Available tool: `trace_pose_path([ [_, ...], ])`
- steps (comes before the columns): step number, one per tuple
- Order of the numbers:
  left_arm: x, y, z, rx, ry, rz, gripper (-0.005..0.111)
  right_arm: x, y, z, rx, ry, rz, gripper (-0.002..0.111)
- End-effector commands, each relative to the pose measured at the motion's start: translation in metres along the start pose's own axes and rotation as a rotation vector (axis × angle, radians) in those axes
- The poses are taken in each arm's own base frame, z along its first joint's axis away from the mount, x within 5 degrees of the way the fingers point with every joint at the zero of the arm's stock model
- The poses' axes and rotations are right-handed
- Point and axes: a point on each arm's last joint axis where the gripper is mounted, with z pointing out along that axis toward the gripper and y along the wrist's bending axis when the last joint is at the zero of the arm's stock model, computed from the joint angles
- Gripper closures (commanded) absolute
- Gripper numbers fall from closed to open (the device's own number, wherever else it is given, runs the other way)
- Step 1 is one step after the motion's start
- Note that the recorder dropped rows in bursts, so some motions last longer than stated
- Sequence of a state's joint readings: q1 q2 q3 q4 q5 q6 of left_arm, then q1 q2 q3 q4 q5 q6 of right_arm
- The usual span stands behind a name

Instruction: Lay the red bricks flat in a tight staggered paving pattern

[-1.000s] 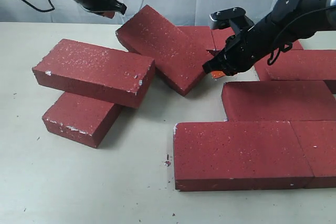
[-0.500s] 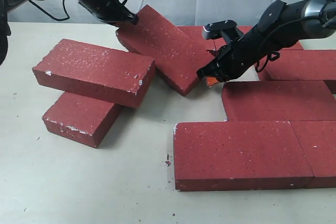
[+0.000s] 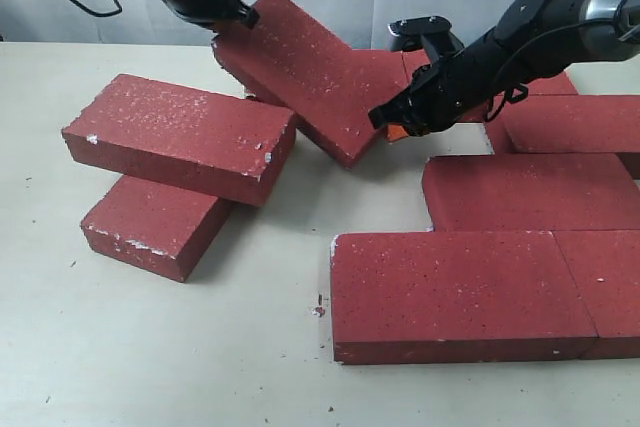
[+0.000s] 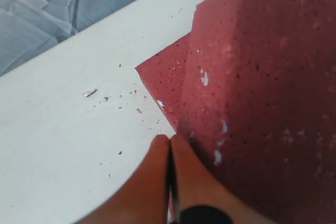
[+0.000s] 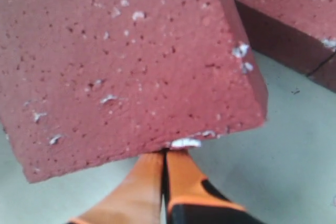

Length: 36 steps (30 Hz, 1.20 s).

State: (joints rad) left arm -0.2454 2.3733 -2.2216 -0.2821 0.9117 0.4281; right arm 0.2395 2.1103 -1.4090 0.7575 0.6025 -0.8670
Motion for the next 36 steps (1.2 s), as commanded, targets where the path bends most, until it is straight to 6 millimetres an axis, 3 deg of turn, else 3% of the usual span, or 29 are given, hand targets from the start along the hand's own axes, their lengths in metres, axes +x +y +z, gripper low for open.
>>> trace_pose_path([
  [1,-0.008,-0.012,-0.022,0.055,0.006,-0.006,0.107,-0.022,0.010,-0.035,0.026,-0.095,-0.053,0.109],
  [7,-0.005,-0.022,-0.032,0.114,0.068,0.000,0.107,-0.035,0.006,-0.097,0.131,-0.170,-0.112,0.109],
  [12,-0.008,-0.050,-0.028,0.166,0.095,0.081,0.107,-0.032,-0.006,-0.136,0.179,-0.176,-0.101,0.109],
  [17,-0.010,-0.081,-0.025,0.221,0.118,0.143,0.107,-0.022,-0.024,-0.149,0.244,-0.118,-0.107,0.109],
  [21,-0.005,-0.116,-0.020,0.286,0.192,0.210,0.107,-0.007,-0.047,-0.157,0.412,0.018,-0.122,0.109],
  [23,-0.001,-0.122,-0.016,0.292,0.219,0.223,0.107,-0.005,-0.050,-0.159,0.447,0.048,-0.114,0.109],
  [25,0.001,-0.121,-0.014,0.287,0.227,0.226,0.107,-0.002,-0.052,-0.152,0.437,0.069,-0.105,0.109],
  [29,0.006,-0.103,-0.010,0.108,0.296,0.252,0.107,0.005,-0.059,-0.133,0.402,0.115,-0.061,0.109],
  [33,-0.004,-0.087,-0.041,0.068,0.242,0.227,0.107,-0.004,-0.050,-0.140,0.358,0.019,0.002,0.109],
  [36,0.002,-0.080,-0.065,0.109,0.236,0.174,0.107,-0.003,-0.054,-0.147,0.408,0.028,-0.038,0.109],
])
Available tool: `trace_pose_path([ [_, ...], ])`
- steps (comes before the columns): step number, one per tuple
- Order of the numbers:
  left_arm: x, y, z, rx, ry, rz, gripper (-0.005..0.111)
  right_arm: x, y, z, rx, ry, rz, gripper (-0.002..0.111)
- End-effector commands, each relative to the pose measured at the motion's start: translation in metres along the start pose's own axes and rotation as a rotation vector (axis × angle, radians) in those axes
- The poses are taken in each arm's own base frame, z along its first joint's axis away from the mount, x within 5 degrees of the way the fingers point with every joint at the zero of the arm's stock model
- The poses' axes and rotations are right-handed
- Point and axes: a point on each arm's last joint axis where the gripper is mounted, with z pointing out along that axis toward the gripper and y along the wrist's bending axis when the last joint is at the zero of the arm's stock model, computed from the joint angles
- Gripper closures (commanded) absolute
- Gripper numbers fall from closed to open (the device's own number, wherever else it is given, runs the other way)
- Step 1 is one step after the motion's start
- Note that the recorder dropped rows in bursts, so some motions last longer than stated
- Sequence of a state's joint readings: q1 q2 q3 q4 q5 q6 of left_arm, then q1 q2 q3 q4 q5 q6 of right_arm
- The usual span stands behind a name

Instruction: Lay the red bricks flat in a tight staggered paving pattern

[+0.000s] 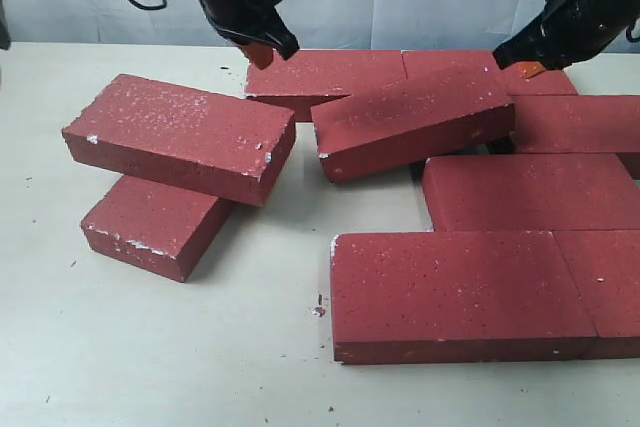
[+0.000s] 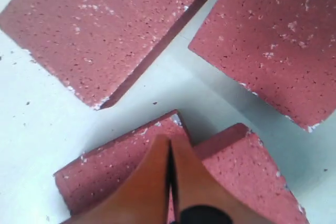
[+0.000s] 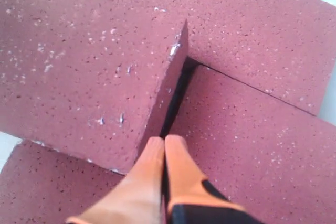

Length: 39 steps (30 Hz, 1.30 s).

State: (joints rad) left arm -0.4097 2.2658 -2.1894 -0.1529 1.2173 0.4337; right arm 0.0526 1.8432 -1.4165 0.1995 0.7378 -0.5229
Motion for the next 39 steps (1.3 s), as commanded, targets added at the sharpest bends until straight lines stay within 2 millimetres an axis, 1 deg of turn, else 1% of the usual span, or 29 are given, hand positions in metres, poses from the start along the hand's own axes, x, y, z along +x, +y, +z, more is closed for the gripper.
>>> trace_pose_path([
  [1,0.017,0.001,-0.032,0.040,-0.013,-0.053,0.107,0.000,-0.013,-0.011,0.071,-0.025,-0.020,0.109],
  [2,0.024,0.002,-0.034,0.043,0.003,-0.060,0.107,0.002,-0.017,-0.009,0.078,-0.023,0.007,0.109],
  [4,0.045,-0.001,-0.040,0.068,0.048,-0.090,0.107,0.005,-0.025,-0.005,0.079,-0.025,0.096,0.109],
  [5,0.054,-0.003,-0.043,0.073,0.039,-0.108,0.107,0.006,-0.027,-0.004,0.071,-0.031,0.136,0.109],
  [8,0.077,-0.010,-0.051,0.055,-0.071,-0.139,0.107,0.006,-0.027,0.007,0.051,-0.035,0.173,0.109],
  [11,0.101,-0.021,-0.057,0.007,-0.162,-0.160,0.107,0.007,-0.026,0.023,0.034,-0.038,0.201,0.109],
  [13,0.118,-0.027,-0.057,-0.036,-0.205,-0.160,0.107,0.009,-0.025,0.033,0.014,-0.024,0.225,0.109],
  [15,0.134,-0.032,-0.053,-0.067,-0.220,-0.142,0.107,0.009,-0.027,0.042,0.013,-0.043,0.249,0.109],
  [18,0.152,-0.035,-0.045,-0.112,-0.206,-0.075,0.107,0.009,-0.029,0.055,0.031,-0.065,0.250,0.109],
  [20,0.155,-0.033,-0.041,-0.154,-0.211,-0.044,0.107,0.009,-0.030,0.062,0.042,-0.082,0.255,0.109],
  [22,0.153,-0.029,-0.043,-0.182,-0.252,-0.065,0.107,0.008,-0.028,0.067,0.029,-0.095,0.285,0.109],
  [25,0.148,-0.025,-0.045,-0.221,-0.313,-0.074,0.107,0.006,-0.016,0.078,0.006,-0.082,0.241,0.109],
  [29,0.147,-0.024,-0.046,-0.229,-0.324,-0.074,0.107,0.000,0.006,0.092,-0.014,-0.081,0.171,0.109],
  [32,0.147,-0.024,-0.046,-0.228,-0.321,-0.072,0.107,-0.010,0.024,0.093,-0.027,-0.104,0.124,0.109],
  [35,0.147,-0.024,-0.046,-0.228,-0.321,-0.072,0.107,-0.014,0.040,0.095,-0.046,-0.104,0.091,0.109],
  [38,0.147,-0.024,-0.046,-0.233,-0.320,-0.065,0.107,-0.017,0.050,0.095,-0.057,-0.106,0.067,0.109],
  [39,0.147,-0.024,-0.046,-0.235,-0.318,-0.061,0.107,-0.017,0.051,0.095,-0.054,-0.107,0.060,0.109],
])
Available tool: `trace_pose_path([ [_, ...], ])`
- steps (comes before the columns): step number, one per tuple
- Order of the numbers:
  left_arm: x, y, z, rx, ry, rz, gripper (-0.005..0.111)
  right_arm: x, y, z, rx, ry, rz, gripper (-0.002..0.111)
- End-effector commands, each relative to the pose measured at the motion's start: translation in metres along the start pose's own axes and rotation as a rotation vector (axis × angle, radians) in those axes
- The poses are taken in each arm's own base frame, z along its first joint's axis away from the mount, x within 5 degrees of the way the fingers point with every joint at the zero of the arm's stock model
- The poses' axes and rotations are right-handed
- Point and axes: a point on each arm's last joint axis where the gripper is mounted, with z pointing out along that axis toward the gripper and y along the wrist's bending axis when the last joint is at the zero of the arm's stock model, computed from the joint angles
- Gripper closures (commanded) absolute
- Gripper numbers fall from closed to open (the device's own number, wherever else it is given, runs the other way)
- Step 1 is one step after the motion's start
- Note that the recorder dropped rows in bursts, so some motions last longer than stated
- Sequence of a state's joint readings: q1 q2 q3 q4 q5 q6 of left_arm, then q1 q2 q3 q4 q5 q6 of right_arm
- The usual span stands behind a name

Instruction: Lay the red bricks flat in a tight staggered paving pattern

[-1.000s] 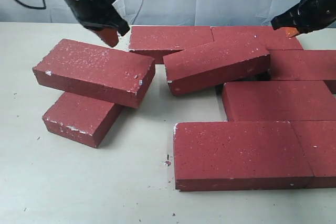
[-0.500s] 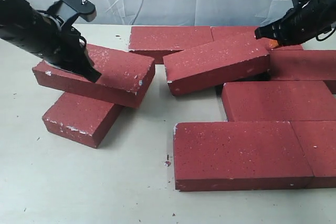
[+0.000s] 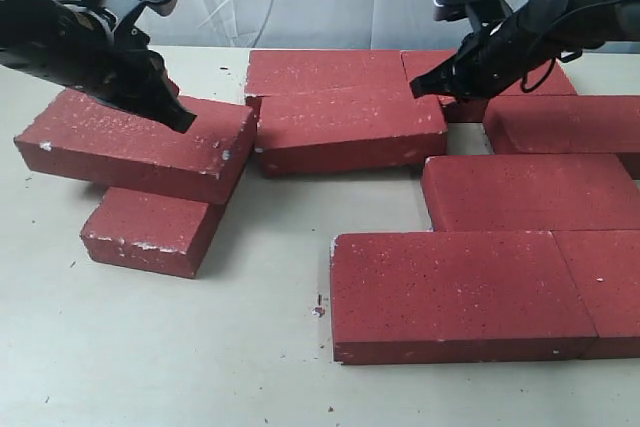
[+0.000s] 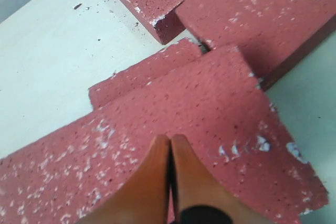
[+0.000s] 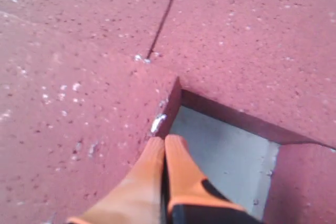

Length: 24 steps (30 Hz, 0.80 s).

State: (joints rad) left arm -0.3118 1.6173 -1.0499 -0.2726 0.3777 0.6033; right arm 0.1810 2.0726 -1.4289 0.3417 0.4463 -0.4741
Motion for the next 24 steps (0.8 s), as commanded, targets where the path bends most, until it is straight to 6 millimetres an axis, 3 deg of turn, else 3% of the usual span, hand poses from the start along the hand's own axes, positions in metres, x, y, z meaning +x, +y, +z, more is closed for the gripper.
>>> trace_pose_path([
  [1,0.000,0.001,-0.002,-0.015,-0.012,0.014,0.107,-0.004,0.007,0.001,0.000,-0.017,-0.030,0.109],
  [9,-0.002,0.002,0.003,-0.021,-0.045,-0.037,0.107,-0.005,0.012,-0.005,-0.020,-0.005,-0.030,0.109],
  [12,0.000,0.002,0.014,-0.014,-0.039,-0.076,0.107,-0.011,0.036,-0.016,-0.091,-0.003,-0.056,0.109],
  [17,0.004,0.005,0.033,-0.044,-0.053,-0.085,0.107,-0.016,0.088,-0.021,-0.229,-0.004,-0.322,0.109],
  [24,0.002,0.006,0.035,-0.055,-0.076,-0.117,0.107,-0.017,0.123,-0.021,-0.267,-0.032,-0.403,0.109],
])
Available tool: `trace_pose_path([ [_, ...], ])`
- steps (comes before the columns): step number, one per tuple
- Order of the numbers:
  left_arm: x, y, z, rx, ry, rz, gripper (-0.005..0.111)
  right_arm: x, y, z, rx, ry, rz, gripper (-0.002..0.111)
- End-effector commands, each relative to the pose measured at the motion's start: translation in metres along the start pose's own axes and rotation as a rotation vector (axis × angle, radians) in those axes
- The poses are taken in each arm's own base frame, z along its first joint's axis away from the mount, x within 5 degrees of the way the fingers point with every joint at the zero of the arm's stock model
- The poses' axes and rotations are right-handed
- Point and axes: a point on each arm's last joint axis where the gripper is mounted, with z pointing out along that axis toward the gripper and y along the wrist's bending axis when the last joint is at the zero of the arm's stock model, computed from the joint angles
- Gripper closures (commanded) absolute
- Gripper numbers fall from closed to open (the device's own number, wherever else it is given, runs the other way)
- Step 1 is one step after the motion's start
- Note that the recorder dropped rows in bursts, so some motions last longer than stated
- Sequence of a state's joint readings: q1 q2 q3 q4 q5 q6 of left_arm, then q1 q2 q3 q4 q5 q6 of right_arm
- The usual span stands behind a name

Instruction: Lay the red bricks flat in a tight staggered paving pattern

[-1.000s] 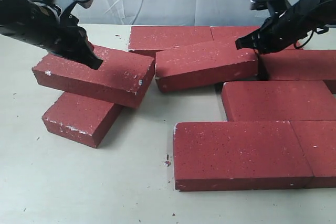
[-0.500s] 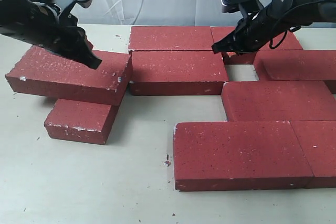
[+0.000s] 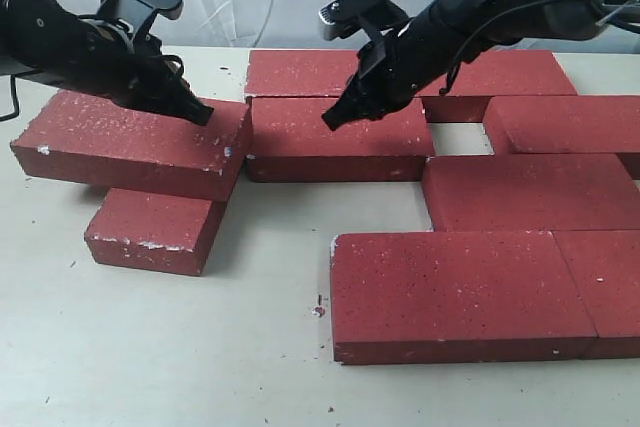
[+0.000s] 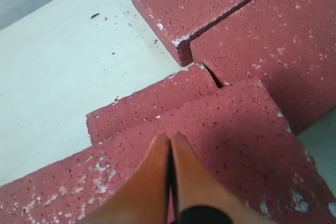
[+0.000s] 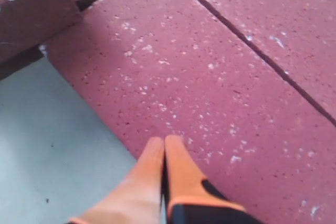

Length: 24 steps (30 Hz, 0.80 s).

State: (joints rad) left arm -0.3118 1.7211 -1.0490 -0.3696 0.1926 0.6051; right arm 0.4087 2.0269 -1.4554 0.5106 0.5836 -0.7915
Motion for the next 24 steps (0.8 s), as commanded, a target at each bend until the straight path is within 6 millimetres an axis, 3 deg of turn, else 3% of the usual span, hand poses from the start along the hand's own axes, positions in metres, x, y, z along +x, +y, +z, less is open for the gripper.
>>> trace_pose_path([
  [1,0.000,0.000,0.001,0.001,-0.004,-0.021,0.107,-0.008,0.009,-0.001,-0.003,-0.030,-0.031,0.109],
  [5,-0.003,-0.017,-0.001,0.073,0.043,0.052,0.107,-0.008,0.014,0.004,-0.028,-0.029,-0.011,0.109],
  [9,-0.009,-0.021,-0.021,0.137,0.116,0.138,0.107,-0.008,0.038,0.015,-0.131,0.011,-0.078,0.109],
  [13,-0.001,0.009,-0.046,0.095,0.156,0.066,0.107,-0.016,0.050,0.025,-0.157,0.021,-0.110,0.109],
  [18,0.025,0.060,-0.078,-0.044,0.148,-0.095,0.107,-0.018,0.060,0.036,-0.263,0.074,-0.076,0.109],
  [24,0.057,0.106,-0.109,-0.226,0.093,-0.268,0.107,-0.017,0.071,0.063,-0.279,0.122,-0.040,0.109],
])
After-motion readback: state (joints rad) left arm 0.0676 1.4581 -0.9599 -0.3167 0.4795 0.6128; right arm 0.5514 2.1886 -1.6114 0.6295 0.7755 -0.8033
